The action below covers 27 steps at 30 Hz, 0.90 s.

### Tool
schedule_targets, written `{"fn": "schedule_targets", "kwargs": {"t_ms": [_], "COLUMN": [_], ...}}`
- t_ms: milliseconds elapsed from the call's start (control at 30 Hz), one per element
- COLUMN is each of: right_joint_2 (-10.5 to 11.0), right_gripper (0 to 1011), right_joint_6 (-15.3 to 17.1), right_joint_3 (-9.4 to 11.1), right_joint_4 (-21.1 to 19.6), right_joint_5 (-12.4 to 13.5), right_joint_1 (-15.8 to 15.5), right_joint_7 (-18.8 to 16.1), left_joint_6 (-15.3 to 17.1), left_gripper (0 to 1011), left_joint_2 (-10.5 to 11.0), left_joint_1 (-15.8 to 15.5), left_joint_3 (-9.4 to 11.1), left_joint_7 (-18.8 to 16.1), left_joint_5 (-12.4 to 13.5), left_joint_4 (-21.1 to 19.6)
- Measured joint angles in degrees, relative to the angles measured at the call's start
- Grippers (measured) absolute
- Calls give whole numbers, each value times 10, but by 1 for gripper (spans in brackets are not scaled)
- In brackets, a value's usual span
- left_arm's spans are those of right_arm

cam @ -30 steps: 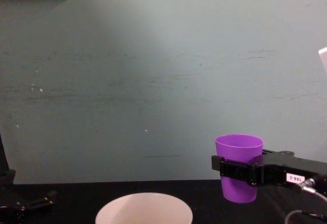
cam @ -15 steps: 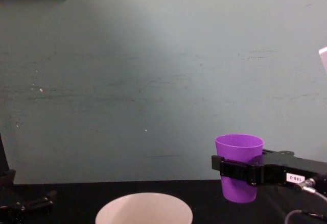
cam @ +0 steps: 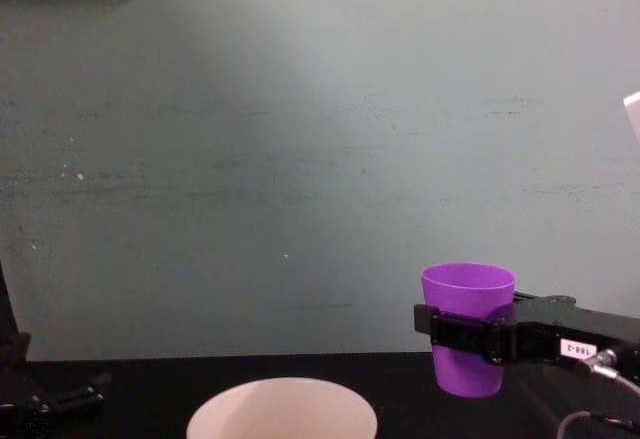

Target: Pick up the cup and pour the mung beans from the cup into the bowl.

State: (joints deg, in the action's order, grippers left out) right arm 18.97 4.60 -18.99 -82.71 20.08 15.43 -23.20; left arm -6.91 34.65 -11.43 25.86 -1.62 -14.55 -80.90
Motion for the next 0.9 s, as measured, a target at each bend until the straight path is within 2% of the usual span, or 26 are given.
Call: {"fn": "schedule_targets", "kwargs": {"t_ms": [900], "right_joint_2": [0], "right_gripper": [736], "right_joint_6": [0], "right_joint_3": [0], "right_joint_4": [0], "right_joint_5": [0], "right_joint_1": [0], "right_joint_7": [0], "left_joint_6": [0], "left_gripper": [1000], "left_joint_2": [0], "left_joint_1": [0], "left_joint_3": [0], "left_joint_7": [0], "left_joint_5": [0], "left_joint_4": [0]}}
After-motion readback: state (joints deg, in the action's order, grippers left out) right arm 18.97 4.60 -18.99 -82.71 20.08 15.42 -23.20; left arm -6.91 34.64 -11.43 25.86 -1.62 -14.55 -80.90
